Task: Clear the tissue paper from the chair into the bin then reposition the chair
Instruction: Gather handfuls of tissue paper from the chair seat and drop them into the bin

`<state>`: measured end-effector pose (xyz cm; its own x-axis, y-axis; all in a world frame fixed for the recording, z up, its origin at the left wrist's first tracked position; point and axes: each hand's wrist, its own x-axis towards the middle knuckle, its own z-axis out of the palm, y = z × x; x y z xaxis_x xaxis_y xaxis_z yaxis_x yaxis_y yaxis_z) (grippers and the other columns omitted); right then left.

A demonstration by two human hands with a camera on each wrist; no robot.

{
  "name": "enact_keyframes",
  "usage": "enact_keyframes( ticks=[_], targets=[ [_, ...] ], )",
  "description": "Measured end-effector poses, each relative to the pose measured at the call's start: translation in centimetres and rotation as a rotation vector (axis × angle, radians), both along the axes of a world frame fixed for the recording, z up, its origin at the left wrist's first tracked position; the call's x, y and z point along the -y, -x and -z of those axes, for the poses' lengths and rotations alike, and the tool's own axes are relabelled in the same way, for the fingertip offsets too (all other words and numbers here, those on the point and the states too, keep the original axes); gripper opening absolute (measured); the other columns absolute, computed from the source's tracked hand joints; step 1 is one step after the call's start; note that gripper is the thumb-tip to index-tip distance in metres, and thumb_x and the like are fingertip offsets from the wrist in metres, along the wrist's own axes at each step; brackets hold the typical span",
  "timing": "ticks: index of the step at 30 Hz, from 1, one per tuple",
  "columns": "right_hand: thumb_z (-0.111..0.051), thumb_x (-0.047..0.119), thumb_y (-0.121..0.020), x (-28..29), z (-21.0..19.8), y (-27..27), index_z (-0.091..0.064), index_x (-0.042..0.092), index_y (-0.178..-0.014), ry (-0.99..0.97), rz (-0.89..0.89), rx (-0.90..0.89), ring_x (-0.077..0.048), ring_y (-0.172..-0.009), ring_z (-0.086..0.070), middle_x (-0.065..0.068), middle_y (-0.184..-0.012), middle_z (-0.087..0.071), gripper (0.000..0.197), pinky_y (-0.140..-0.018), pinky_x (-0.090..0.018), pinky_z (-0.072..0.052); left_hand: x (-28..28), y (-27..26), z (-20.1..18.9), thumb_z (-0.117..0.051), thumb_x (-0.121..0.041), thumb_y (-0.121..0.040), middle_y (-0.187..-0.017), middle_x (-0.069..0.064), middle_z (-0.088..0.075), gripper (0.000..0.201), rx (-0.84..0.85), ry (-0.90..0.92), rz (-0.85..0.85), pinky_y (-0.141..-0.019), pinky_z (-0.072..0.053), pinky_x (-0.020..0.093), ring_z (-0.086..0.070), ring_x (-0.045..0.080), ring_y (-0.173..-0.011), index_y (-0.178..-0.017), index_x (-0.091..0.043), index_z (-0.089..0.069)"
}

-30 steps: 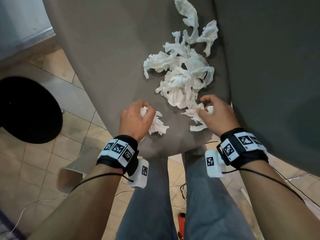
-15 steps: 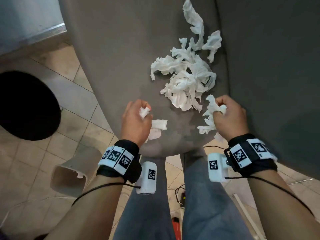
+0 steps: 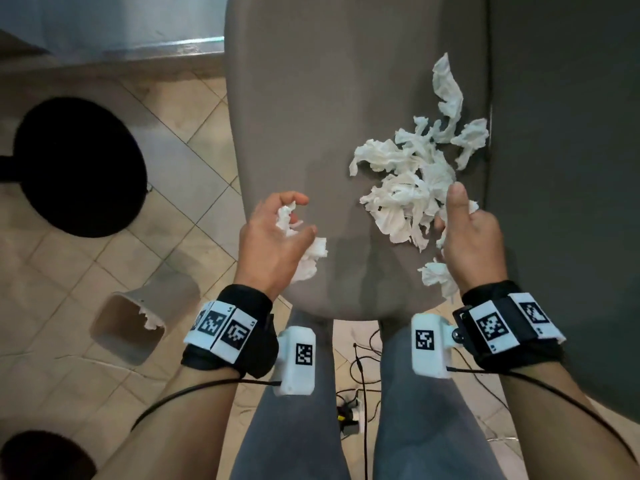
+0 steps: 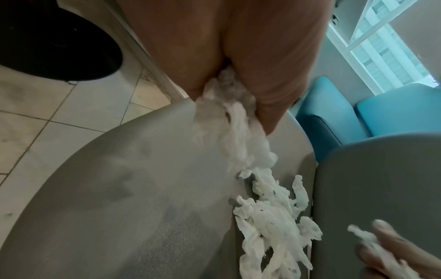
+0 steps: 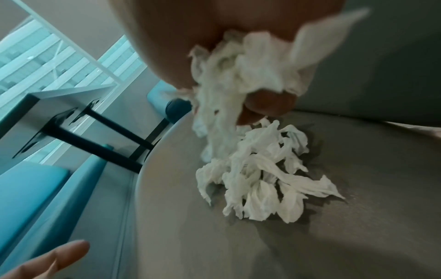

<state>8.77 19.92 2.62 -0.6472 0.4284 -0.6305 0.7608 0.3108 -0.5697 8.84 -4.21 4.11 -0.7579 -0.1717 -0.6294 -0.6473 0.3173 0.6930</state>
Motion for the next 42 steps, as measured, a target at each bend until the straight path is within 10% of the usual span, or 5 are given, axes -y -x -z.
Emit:
enact_keyframes(
  ticks=[4,8,21,30,42],
  targets=[
    [-0.052,0.034,-0.096,0.1,0.7,0.6,-0.064,0.034,-0.097,0.006,-0.283,-0.088,-0.011,-0.061,-0.049,0.011,-0.071,-0.053,0.013,-0.062,-0.026,-0.044,-0.3,-2.0,-0.4,-0.058,0.001,-0.085,-0.113,-0.003,-0.062,0.047,0.024,-0.002,-0.059,-0.091,-0.056,0.039,-0.062,0.01,-0.105,-0.102,-0.042,-0.067],
    [-0.055,0.015,-0.097,0.1,0.9,0.9,-0.065,0.031,-0.122,0.168,-0.386,-0.096,-0.011,-0.077,-0.06,0.002,-0.099,-0.064,0.032,-0.064,-0.017,-0.052,-1.7,-4.4,-1.4,-0.05,0.005,-0.092,-0.117,-0.01,-0.066,0.049,0.069,-0.084,-0.196,-0.091,-0.054,0.025,-0.062,0.003,-0.109,-0.109,-0.037,-0.068],
    [-0.051,0.064,-0.089,5.4,-2.5,-3.0,-0.055,0.014,-0.053,0.198,-0.688,0.035,-0.016,-0.046,-0.038,0.002,-0.048,-0.041,0.062,-0.053,-0.03,-0.034,-4.7,-15.3,-3.8,-0.067,-0.022,-0.093,-0.079,-0.006,-0.069,0.01,0.063,-0.314,-0.676,-0.054,-0.051,0.025,-0.065,0.009,-0.07,-0.1,-0.029,-0.069],
    [-0.049,0.057,-0.094,17.4,-4.7,-10.2,-0.044,0.015,-0.063,0.155,-0.991,0.058,-0.016,-0.052,-0.036,-0.004,-0.056,-0.037,0.052,-0.059,-0.031,-0.031,3.9,-27.0,-3.7,-0.072,-0.039,-0.086,-0.07,0.007,-0.065,0.02,-0.01,-0.16,-0.933,-0.067,-0.054,0.04,-0.057,0.011,-0.064,-0.078,-0.021,-0.068],
    [-0.054,0.05,-0.089,35.1,-2.3,-27.2,-0.061,0.012,-0.071,-0.026,-1.514,0.061,-0.017,-0.055,-0.051,0.002,-0.056,-0.053,0.043,-0.059,-0.035,-0.045,19.1,-47.2,-1.7,-0.072,-0.03,-0.084,-0.081,-0.006,-0.069,0.008,0.117,-0.08,-1.0,-0.061,-0.047,0.012,-0.063,0.007,-0.073,-0.082,-0.025,-0.066]
  ],
)
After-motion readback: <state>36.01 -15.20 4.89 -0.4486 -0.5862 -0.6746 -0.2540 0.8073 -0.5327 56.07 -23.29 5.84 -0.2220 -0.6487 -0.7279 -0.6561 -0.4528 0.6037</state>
